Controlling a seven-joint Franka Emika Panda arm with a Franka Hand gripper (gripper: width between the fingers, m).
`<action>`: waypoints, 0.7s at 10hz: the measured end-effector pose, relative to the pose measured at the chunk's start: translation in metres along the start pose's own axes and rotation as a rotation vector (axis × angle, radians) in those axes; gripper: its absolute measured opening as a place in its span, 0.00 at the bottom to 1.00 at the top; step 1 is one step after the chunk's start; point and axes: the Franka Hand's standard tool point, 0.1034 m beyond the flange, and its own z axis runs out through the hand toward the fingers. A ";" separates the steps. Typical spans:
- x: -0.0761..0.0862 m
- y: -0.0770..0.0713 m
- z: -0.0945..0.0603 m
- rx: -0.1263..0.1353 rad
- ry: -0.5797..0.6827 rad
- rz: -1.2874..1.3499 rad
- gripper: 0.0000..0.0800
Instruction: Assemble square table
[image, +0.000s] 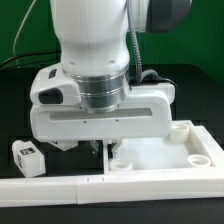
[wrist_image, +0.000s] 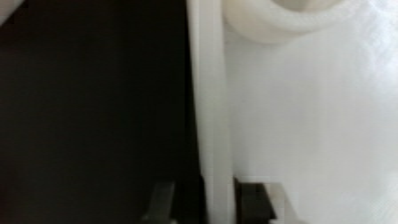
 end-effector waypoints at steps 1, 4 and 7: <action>0.000 0.001 0.000 -0.001 -0.004 -0.001 0.07; 0.000 0.001 0.000 0.001 -0.004 -0.011 0.32; -0.034 0.002 -0.028 0.008 0.001 -0.154 0.71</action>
Offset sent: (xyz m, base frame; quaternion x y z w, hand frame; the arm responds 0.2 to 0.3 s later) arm 0.0000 0.0000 0.0000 0.0000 0.0000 0.0000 1.0000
